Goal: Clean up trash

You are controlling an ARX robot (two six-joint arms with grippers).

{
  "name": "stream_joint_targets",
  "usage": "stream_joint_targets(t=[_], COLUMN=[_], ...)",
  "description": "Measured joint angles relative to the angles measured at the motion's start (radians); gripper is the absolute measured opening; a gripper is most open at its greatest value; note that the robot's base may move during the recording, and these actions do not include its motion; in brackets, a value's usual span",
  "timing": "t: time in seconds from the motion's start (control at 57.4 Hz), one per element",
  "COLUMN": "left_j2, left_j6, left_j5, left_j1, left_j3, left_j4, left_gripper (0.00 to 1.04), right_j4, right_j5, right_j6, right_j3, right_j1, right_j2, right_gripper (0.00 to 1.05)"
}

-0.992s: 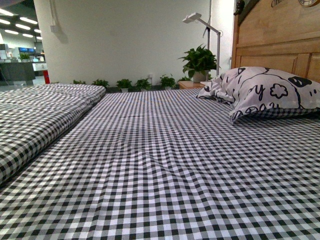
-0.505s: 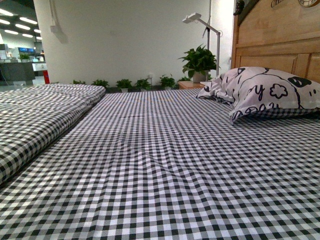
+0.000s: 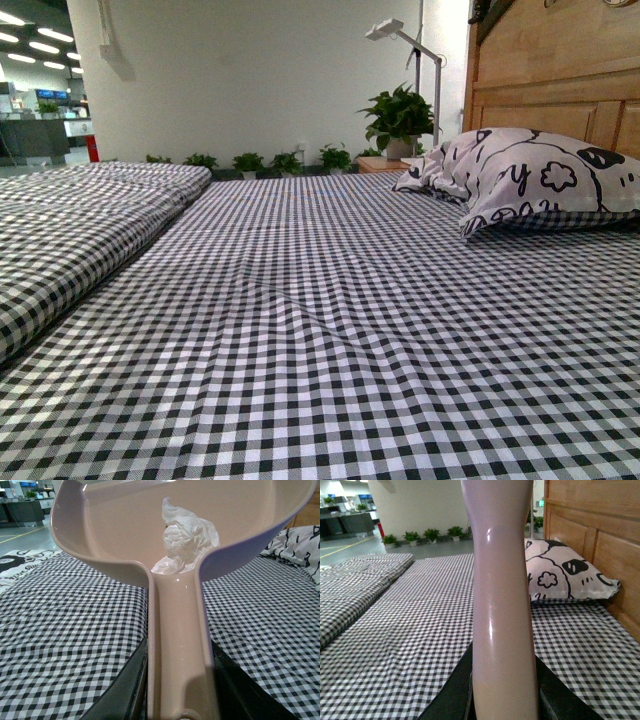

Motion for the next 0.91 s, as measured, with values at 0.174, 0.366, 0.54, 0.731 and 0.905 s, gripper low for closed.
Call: stream_joint_targets(t=[0.174, 0.366, 0.54, 0.731, 0.905], left_j2=[0.000, 0.000, 0.000, 0.000, 0.000], left_j6=[0.000, 0.000, 0.000, 0.000, 0.000], left_j5=[0.000, 0.000, 0.000, 0.000, 0.000], left_j1=[0.000, 0.000, 0.000, 0.000, 0.000], left_j3=[0.000, 0.000, 0.000, 0.000, 0.000], left_j4=[0.000, 0.000, 0.000, 0.000, 0.000], left_gripper=[0.29, 0.29, 0.29, 0.29, 0.29], right_j4=[0.000, 0.000, 0.000, 0.000, 0.000], right_j5=[0.000, 0.000, 0.000, 0.000, 0.000], right_j6=[0.000, 0.000, 0.000, 0.000, 0.000], right_j3=[0.000, 0.000, 0.000, 0.000, 0.000], right_j1=[0.000, 0.000, 0.000, 0.000, 0.000], right_j2=[0.000, 0.000, 0.000, 0.000, 0.000], right_gripper=[0.19, 0.19, 0.19, 0.19, 0.19])
